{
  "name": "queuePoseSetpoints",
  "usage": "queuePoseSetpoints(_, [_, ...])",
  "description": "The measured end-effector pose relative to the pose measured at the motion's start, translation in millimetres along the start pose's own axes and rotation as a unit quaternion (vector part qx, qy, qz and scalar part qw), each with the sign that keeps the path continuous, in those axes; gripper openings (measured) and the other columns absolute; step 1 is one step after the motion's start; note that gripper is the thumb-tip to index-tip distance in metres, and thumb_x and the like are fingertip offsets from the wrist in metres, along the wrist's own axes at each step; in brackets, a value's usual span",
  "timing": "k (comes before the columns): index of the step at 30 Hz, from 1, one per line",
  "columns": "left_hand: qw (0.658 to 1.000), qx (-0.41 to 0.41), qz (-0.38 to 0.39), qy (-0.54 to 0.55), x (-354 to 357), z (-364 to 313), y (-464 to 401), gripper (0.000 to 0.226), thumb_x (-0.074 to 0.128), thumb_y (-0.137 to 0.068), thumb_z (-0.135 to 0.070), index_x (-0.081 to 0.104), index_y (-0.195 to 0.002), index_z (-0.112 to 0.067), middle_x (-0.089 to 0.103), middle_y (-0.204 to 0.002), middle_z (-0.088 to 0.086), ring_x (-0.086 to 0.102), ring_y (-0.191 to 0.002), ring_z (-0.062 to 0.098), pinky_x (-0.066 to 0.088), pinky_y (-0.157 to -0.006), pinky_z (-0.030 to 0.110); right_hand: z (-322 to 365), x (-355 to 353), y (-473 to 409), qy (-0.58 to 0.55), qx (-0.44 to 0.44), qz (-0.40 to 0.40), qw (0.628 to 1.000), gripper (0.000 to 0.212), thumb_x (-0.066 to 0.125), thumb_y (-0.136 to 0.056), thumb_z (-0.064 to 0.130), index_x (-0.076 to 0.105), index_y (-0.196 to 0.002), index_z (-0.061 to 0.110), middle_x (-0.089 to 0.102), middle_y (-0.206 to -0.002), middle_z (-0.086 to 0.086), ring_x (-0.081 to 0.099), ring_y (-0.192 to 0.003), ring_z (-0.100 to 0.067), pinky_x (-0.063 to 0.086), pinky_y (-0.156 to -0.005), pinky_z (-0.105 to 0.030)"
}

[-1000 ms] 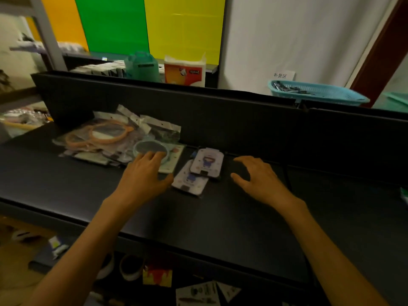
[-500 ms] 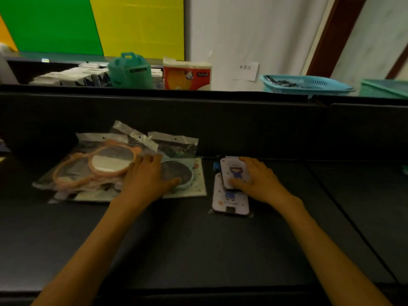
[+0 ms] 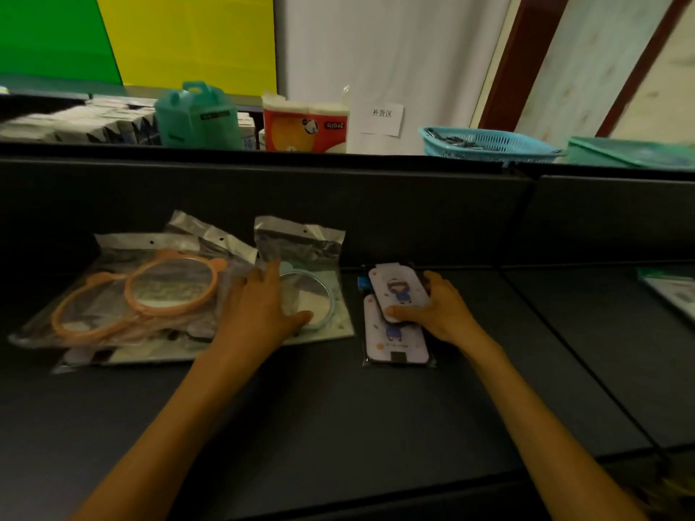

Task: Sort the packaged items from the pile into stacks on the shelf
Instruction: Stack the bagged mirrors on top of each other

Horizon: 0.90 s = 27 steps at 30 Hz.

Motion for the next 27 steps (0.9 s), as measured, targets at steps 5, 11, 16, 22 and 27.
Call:
queuePoseSetpoints(5, [0.989, 0.020, -0.064, 0.133, -4, -1, -4, 0.097, 0.084, -0.067, -0.025, 0.027, -0.145, -0.014, 0.041, -0.144, 0.010, 0.038, -0.132, 0.027, 0.030, -0.107, 0.037, -6, -4, -1, -0.104, -0.028, -0.022, 0.994, 0.076, 0.081, -0.070, 0.027, 0.043, -0.134, 0.016, 0.050, -0.133, -0.007, 0.054, -0.115, -0.022, 0.050, -0.091, -0.036])
queuePoseSetpoints(11, [0.979, -0.013, -0.033, 0.203, -6, 1, -7, 0.064, 0.077, -0.076, -0.025, 0.047, -0.131, -0.013, 0.058, -0.124, 0.010, 0.058, -0.098, 0.020, 0.046, -0.059, 0.018, -10, -11, 10, -0.226, -0.041, -0.035, 0.973, 0.050, 0.067, -0.085, 0.015, 0.044, -0.130, 0.015, 0.055, -0.117, 0.001, 0.057, -0.097, -0.010, 0.049, -0.069, -0.018])
queuePoseSetpoints(16, [0.957, 0.005, -0.017, 0.288, -10, -11, 1, 0.054, 0.067, -0.085, -0.021, 0.040, -0.131, -0.020, 0.052, -0.123, 0.002, 0.058, -0.100, 0.019, 0.050, -0.047, 0.018, -18, -21, 27, -0.308, -0.023, -0.052, 0.950, 0.044, 0.064, -0.088, 0.012, 0.040, -0.124, 0.019, 0.056, -0.108, 0.003, 0.065, -0.088, -0.015, 0.056, -0.051, -0.027])
queuePoseSetpoints(22, [0.901, 0.013, 0.018, 0.433, -6, -40, 12, 0.048, 0.069, -0.082, -0.013, 0.041, -0.118, -0.025, 0.051, -0.122, -0.001, 0.061, -0.094, 0.017, 0.057, -0.048, 0.028, -44, -45, 56, -0.357, -0.012, -0.107, 0.928, 0.058, 0.070, -0.082, 0.005, 0.040, -0.130, 0.019, 0.057, -0.116, 0.000, 0.067, -0.093, -0.019, 0.060, -0.056, -0.036])
queuePoseSetpoints(27, [0.893, 0.035, 0.061, 0.445, 13, -77, 25, 0.049, 0.072, -0.079, -0.014, 0.044, -0.118, -0.024, 0.053, -0.116, -0.003, 0.062, -0.093, 0.017, 0.055, -0.050, 0.025, -79, -77, 86, -0.363, -0.019, -0.143, 0.920, 0.052, 0.063, -0.086, 0.004, 0.041, -0.130, 0.023, 0.061, -0.118, 0.001, 0.068, -0.096, -0.020, 0.060, -0.064, -0.039])
Point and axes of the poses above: each hand's wrist, its own y-axis away from the middle knuckle, its own x-axis out of the palm, z = x × y, the point moved 1 cm from there along -y, towards the middle knuckle
